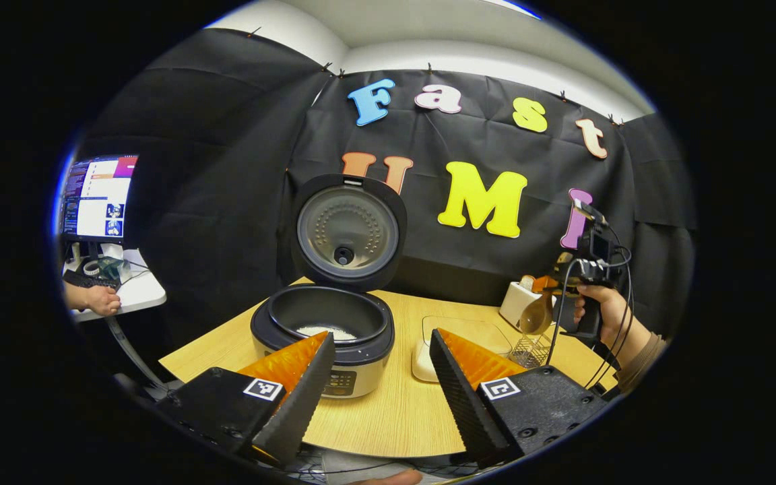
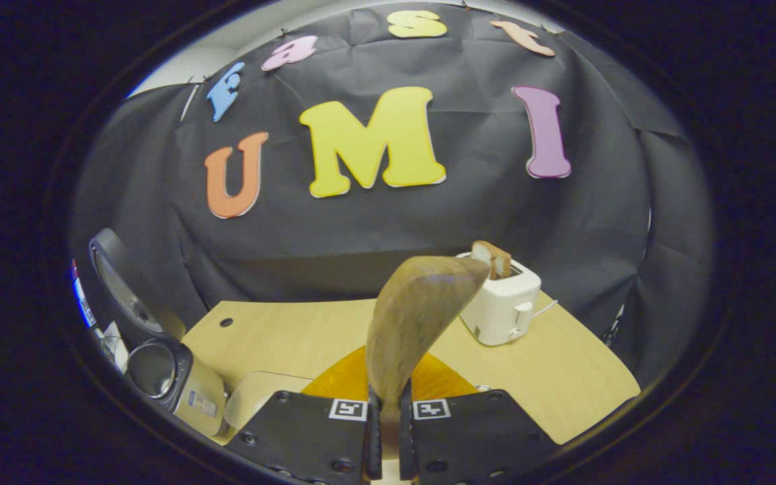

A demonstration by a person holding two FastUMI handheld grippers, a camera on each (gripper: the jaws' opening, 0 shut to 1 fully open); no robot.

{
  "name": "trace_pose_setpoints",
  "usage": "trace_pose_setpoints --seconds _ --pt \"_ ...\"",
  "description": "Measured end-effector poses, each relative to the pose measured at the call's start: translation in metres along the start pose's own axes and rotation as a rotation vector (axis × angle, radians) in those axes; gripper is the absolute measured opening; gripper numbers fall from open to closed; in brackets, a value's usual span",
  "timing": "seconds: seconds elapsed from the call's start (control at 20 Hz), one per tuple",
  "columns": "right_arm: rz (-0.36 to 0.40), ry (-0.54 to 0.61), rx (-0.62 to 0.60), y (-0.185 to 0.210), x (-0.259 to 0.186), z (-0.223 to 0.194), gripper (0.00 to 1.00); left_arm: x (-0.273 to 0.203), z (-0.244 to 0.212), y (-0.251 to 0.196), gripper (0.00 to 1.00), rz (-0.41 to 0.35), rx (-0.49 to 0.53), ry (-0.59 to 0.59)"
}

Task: Close the left gripper, press the button to open the rice cooker; take a wooden spoon from the chopstick holder with the right hand, scoop a spoonful of rice and pour it into the rice cooker, then put the wooden spoon back into the chopstick holder.

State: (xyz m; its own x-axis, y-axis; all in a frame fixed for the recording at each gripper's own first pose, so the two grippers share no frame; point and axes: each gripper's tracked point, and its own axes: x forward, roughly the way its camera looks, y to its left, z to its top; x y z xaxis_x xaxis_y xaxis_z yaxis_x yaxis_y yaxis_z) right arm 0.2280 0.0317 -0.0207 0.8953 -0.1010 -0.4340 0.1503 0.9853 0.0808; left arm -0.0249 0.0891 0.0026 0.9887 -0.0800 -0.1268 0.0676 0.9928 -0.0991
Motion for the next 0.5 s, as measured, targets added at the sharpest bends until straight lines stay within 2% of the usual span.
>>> trace_pose_setpoints --seconds 0.1,0.2,0.5 --pt "0.052 -0.014 -0.038 0.034 -0.003 -0.001 0.1 0.001 -0.001 0.002 0.91 0.008 0.014 0.002" --pt "0.067 -0.018 -0.074 0.055 0.001 -0.008 0.1 0.001 -0.001 0.003 0.91 0.02 0.029 0.004" --pt "0.067 0.035 -0.08 0.077 0.033 -0.057 0.08 0.002 -0.002 0.008 0.91 0.034 0.045 0.005"
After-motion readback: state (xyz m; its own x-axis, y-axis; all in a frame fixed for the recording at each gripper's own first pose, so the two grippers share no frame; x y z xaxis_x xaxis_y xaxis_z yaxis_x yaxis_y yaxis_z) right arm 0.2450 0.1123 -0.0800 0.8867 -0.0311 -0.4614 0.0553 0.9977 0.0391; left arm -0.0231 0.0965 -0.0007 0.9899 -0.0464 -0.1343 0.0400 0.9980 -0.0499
